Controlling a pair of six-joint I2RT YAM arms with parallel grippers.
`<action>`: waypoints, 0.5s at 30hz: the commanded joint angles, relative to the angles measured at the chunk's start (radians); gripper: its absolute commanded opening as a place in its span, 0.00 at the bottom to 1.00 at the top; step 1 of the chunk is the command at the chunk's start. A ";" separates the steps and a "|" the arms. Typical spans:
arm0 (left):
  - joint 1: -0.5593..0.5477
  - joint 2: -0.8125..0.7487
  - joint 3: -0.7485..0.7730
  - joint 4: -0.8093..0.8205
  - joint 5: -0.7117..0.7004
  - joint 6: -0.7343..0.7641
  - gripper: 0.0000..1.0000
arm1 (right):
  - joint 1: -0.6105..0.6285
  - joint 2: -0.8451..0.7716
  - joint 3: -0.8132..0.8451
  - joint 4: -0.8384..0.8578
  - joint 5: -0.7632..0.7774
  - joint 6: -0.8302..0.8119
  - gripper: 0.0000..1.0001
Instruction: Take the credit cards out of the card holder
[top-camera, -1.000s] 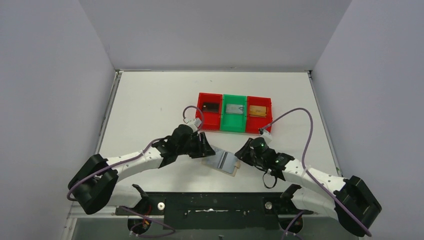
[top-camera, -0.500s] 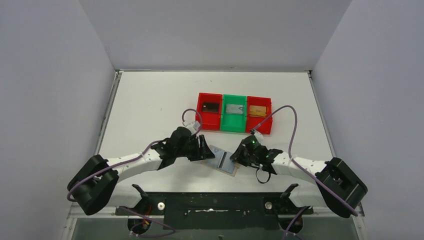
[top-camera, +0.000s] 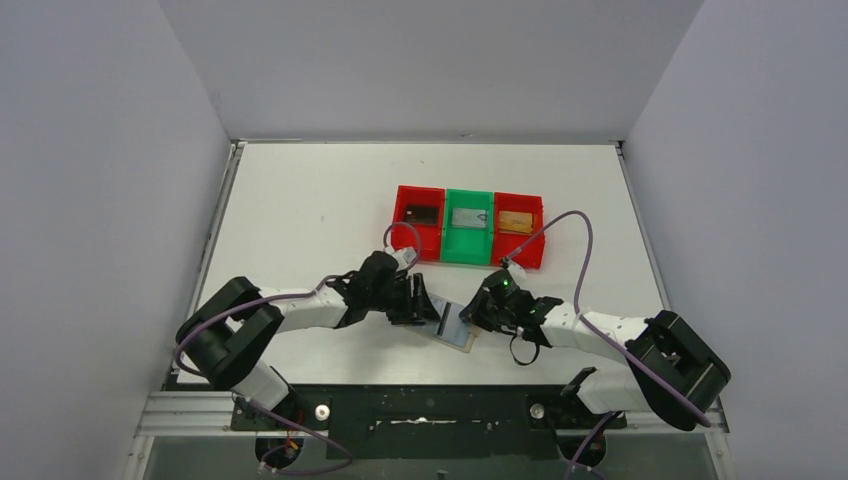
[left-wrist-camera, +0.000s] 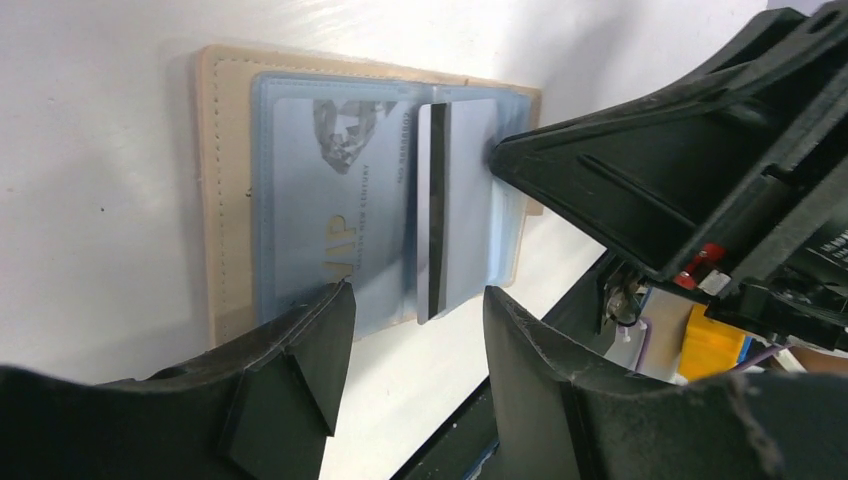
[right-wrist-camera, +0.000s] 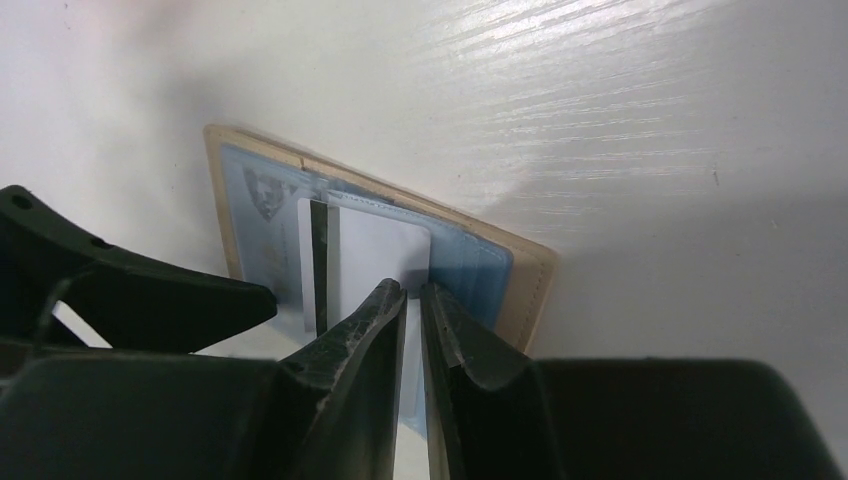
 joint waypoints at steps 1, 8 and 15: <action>-0.008 0.049 0.035 0.094 0.053 -0.007 0.50 | -0.008 0.023 -0.033 -0.039 0.048 -0.004 0.15; -0.035 0.111 0.087 0.106 0.066 -0.013 0.44 | -0.012 0.023 -0.037 -0.036 0.047 -0.007 0.15; -0.045 0.123 0.085 0.117 0.057 -0.030 0.31 | -0.014 0.024 -0.041 -0.031 0.046 -0.005 0.15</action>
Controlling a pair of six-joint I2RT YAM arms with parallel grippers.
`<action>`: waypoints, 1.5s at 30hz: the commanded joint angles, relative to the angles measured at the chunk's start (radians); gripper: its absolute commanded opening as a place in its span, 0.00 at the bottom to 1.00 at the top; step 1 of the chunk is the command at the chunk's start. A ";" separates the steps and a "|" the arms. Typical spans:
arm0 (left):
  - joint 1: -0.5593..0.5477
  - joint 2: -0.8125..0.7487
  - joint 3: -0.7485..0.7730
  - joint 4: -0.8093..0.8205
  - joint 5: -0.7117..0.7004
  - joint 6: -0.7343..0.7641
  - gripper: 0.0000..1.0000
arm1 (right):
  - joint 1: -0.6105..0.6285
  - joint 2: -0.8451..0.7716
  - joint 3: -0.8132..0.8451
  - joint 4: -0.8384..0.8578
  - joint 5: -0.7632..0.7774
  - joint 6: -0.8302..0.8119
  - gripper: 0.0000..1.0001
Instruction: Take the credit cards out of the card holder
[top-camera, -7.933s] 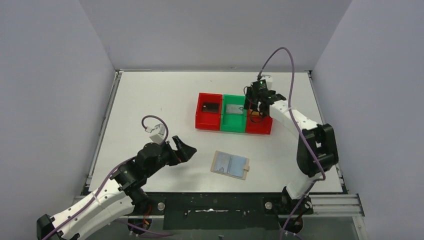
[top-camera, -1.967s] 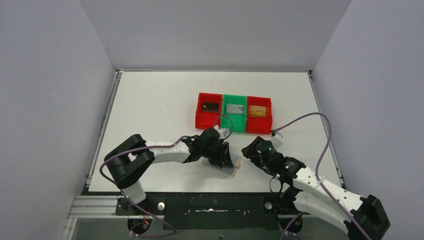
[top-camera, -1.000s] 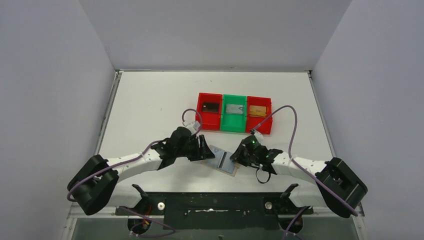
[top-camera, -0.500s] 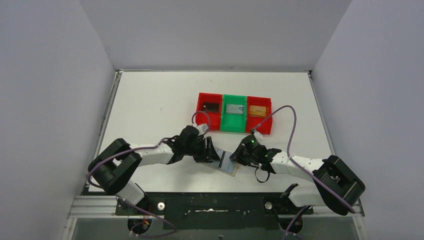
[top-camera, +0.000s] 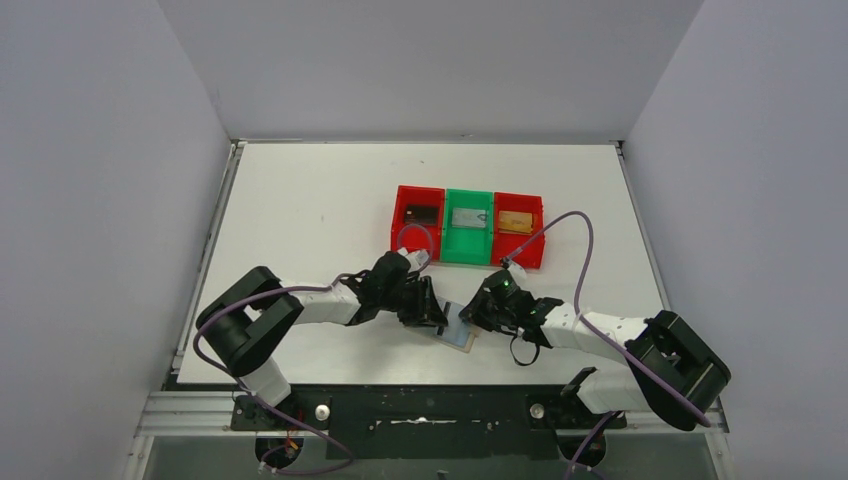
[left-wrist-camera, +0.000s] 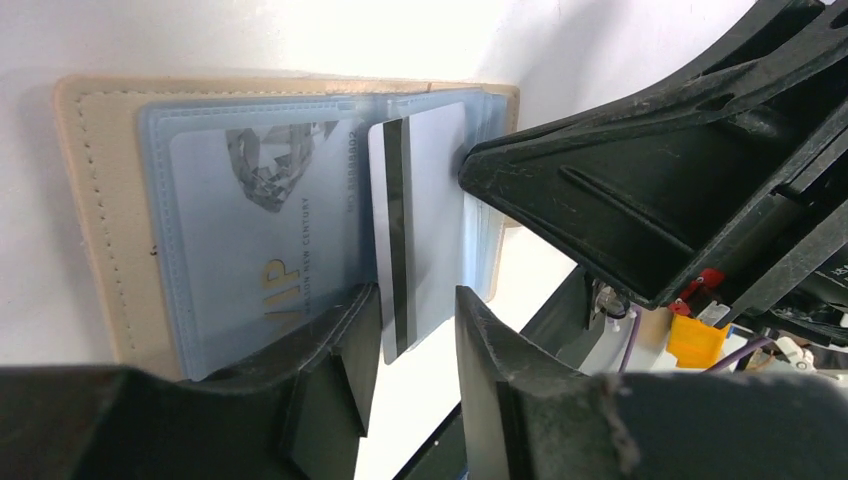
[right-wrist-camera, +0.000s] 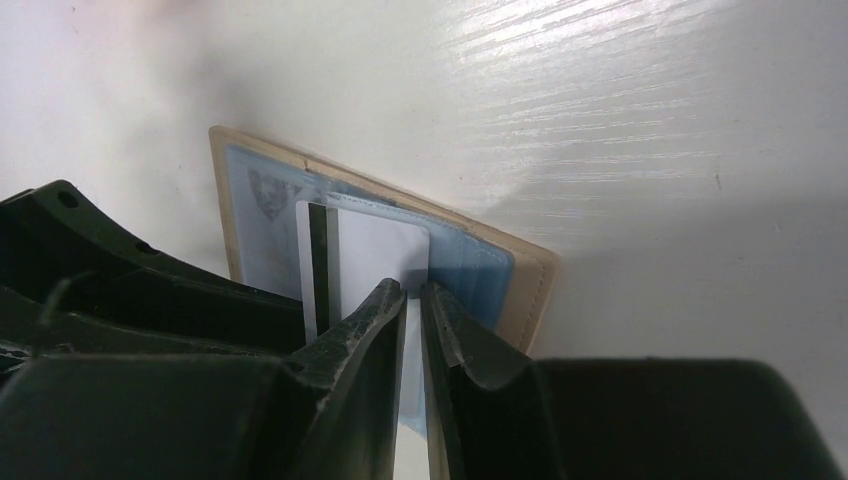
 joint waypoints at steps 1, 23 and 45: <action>-0.006 -0.003 0.025 0.060 0.009 -0.008 0.31 | -0.012 0.025 -0.031 -0.048 0.047 -0.006 0.15; -0.004 -0.052 -0.012 0.040 -0.028 -0.012 0.00 | -0.014 0.002 -0.015 -0.081 0.064 -0.017 0.17; 0.002 -0.211 -0.103 0.027 -0.097 -0.051 0.00 | 0.104 -0.006 0.206 -0.175 0.129 -0.153 0.24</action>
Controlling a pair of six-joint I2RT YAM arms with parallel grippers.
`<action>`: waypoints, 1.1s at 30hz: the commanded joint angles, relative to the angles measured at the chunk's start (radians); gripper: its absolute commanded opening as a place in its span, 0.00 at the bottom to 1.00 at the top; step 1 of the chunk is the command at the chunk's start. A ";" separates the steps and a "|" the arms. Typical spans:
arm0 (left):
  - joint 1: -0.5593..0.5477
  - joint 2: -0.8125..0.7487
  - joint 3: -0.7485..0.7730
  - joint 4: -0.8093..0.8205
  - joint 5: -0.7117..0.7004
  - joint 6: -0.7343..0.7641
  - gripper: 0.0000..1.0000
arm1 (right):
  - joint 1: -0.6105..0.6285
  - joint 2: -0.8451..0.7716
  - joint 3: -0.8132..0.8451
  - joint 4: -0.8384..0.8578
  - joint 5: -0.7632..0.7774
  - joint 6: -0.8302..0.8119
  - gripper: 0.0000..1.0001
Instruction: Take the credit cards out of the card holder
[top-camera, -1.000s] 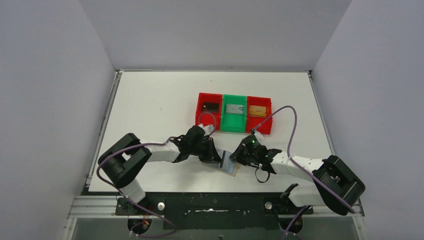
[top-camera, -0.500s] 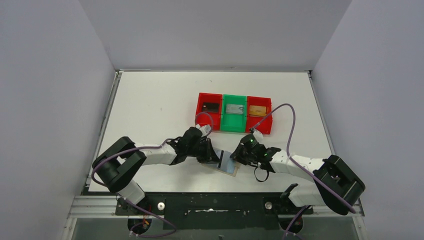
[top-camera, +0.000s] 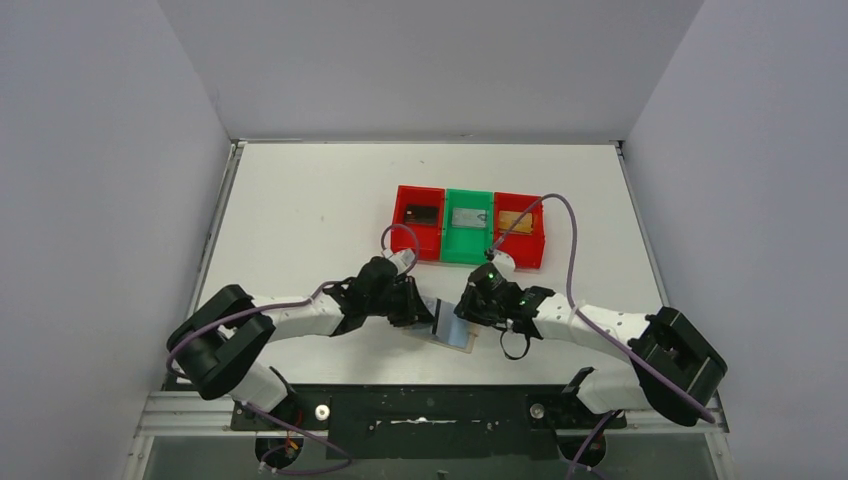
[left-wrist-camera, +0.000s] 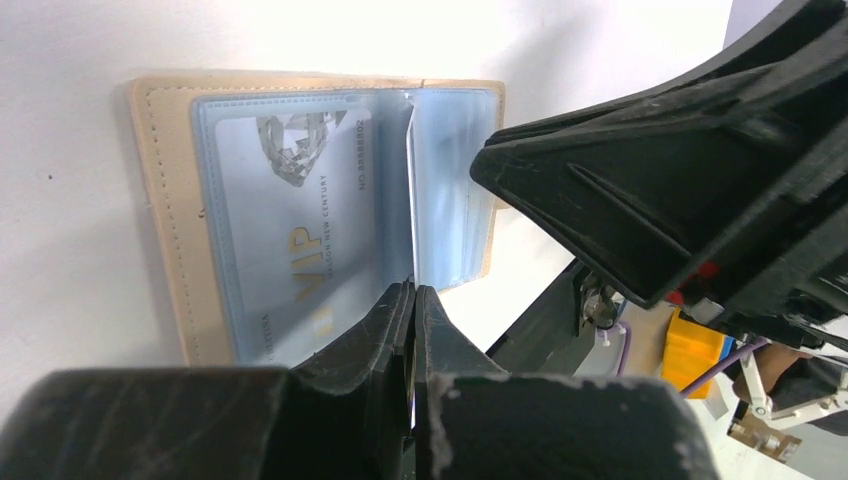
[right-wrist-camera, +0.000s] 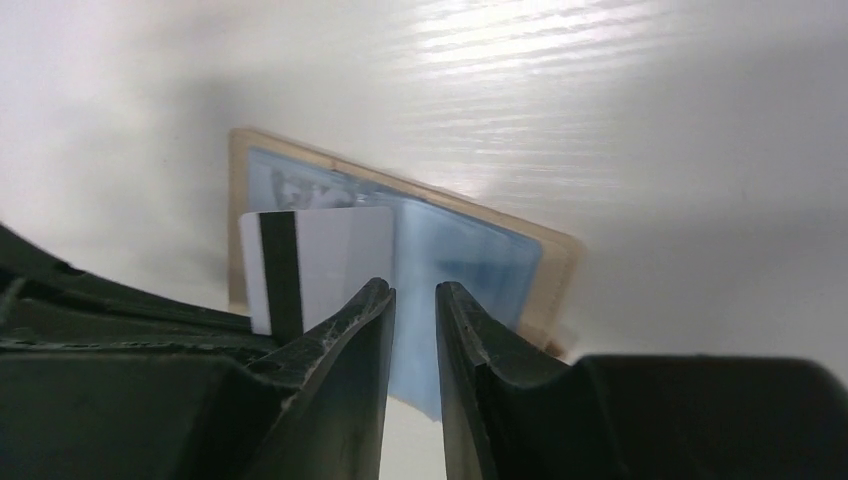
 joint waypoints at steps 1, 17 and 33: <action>0.002 -0.063 -0.008 0.028 -0.020 -0.010 0.00 | 0.032 -0.024 0.079 0.013 0.039 -0.047 0.25; 0.022 -0.246 -0.043 -0.104 -0.126 0.012 0.00 | 0.046 -0.015 0.071 0.098 -0.001 -0.018 0.28; 0.134 -0.648 -0.179 -0.094 -0.213 -0.087 0.00 | 0.000 -0.437 -0.163 0.392 0.036 -0.162 0.82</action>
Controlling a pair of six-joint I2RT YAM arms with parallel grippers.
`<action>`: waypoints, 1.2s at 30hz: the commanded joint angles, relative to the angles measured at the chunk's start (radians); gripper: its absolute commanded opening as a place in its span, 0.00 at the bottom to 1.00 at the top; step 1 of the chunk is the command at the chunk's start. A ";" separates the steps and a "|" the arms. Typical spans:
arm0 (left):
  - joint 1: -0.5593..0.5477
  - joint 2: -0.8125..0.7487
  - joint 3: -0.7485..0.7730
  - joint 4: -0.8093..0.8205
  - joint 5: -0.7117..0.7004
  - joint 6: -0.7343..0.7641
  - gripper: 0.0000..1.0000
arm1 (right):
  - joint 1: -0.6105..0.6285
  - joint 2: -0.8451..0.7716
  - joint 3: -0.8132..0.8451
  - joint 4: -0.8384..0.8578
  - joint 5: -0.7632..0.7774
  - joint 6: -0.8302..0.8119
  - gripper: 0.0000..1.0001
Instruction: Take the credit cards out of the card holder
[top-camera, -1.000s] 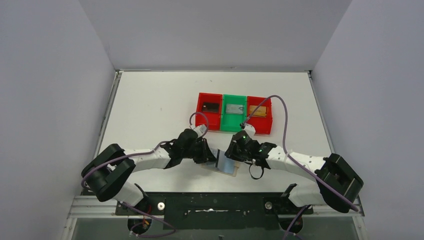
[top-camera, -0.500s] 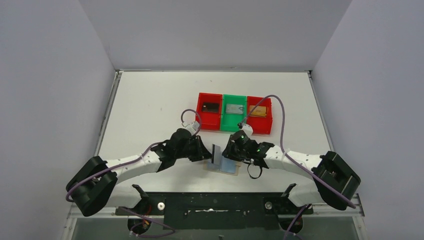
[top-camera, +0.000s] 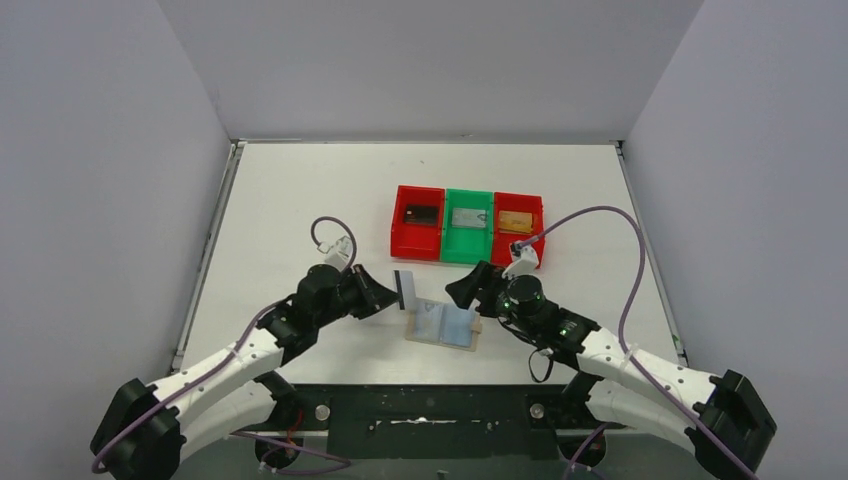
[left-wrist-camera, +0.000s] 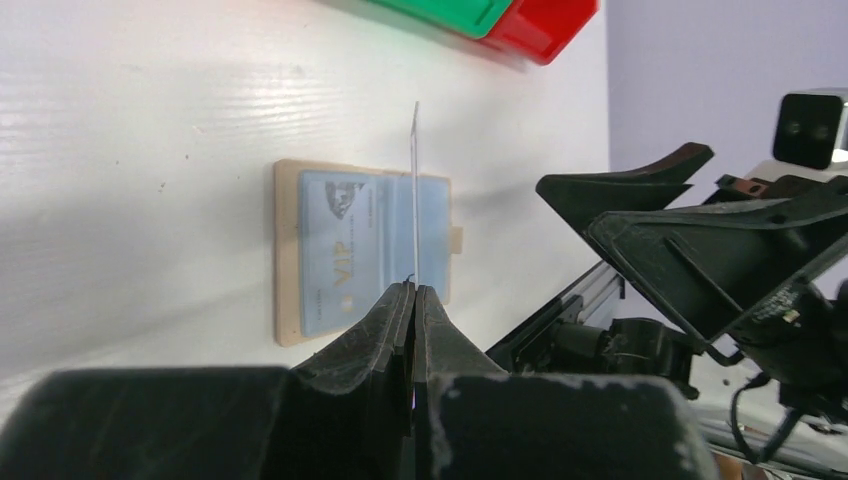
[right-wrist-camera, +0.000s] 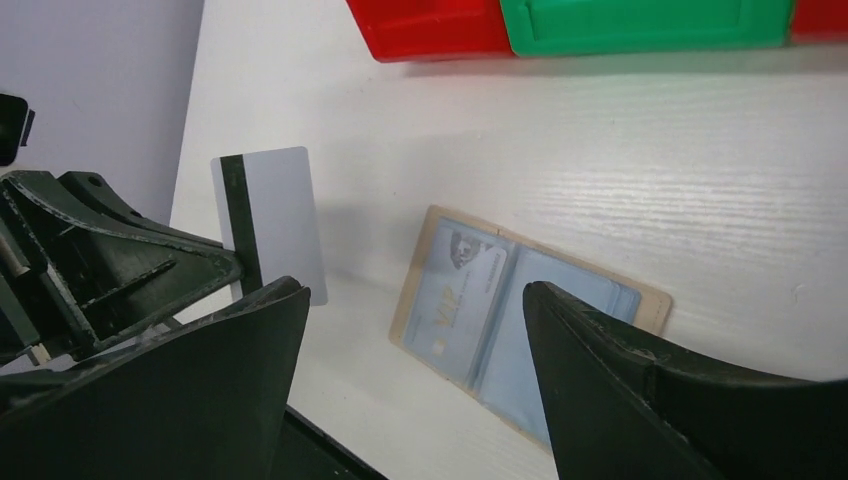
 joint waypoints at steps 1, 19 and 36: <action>0.015 -0.133 -0.024 0.073 -0.031 -0.025 0.00 | -0.024 -0.056 -0.012 0.166 -0.021 -0.089 0.83; 0.019 -0.220 -0.086 0.314 0.118 -0.040 0.00 | -0.084 0.263 0.164 0.437 -0.511 -0.057 0.75; 0.020 -0.198 -0.070 0.383 0.174 -0.075 0.00 | -0.148 0.359 0.120 0.752 -0.774 0.100 0.56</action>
